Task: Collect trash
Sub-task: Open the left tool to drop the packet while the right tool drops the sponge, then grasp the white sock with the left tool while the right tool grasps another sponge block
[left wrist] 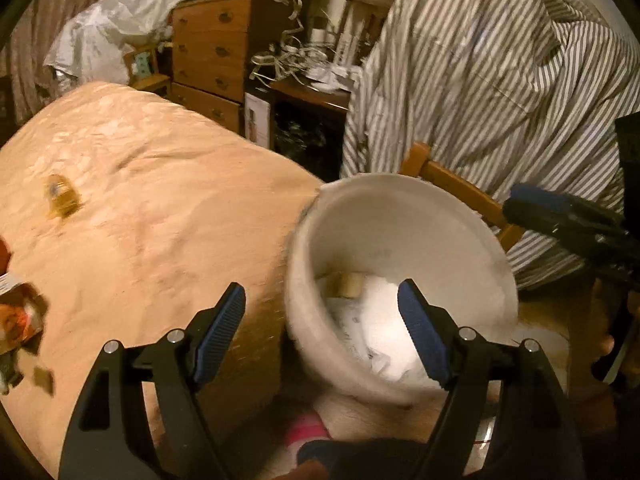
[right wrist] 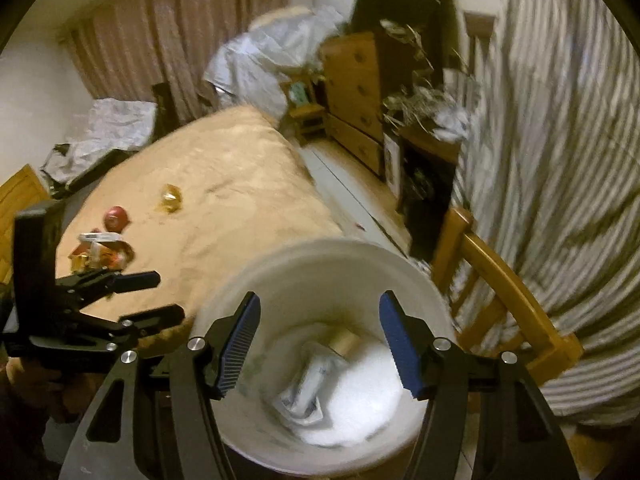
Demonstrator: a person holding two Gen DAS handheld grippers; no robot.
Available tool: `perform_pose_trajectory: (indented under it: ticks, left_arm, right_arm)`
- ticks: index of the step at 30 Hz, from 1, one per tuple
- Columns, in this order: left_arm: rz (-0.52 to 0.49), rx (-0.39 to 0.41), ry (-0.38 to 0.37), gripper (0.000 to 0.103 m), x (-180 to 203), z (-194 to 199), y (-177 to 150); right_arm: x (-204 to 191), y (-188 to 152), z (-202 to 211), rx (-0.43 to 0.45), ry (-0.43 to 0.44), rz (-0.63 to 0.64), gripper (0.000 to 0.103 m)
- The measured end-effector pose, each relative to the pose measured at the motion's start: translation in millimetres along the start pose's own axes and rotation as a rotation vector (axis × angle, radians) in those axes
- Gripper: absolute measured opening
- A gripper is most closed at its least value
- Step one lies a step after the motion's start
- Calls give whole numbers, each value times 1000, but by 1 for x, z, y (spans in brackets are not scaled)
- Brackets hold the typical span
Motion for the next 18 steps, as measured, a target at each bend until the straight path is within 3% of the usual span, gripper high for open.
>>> perform_pose_trajectory:
  ticks: [5,8,13,18]
  left_arm:
    - [85,62,104,75,-58,54,-32]
    - [173,101,174,75,-102,93,-56]
    - [325,149,354,75,-194,162,-107]
    - [500,152,466,57,-288,200,-158]
  right_arm:
    - [-70,-3,5,50,137,57,64]
    - [-115,-7,-4,35,210,101,64]
    - [-198,-18,-25,-10,306,173,64]
    - [-268,-35,-42,-52,356,251,64]
Point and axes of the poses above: each gripper's, at about its wrist camera, not at the fingertips, and z roughly against the way its jaws point, x to its right, y to its top, the point moved 3 cm from there along -z, roughly the way its jaws point, and after that the axes turned 13 degrees about -y, right-handed, at the moved point
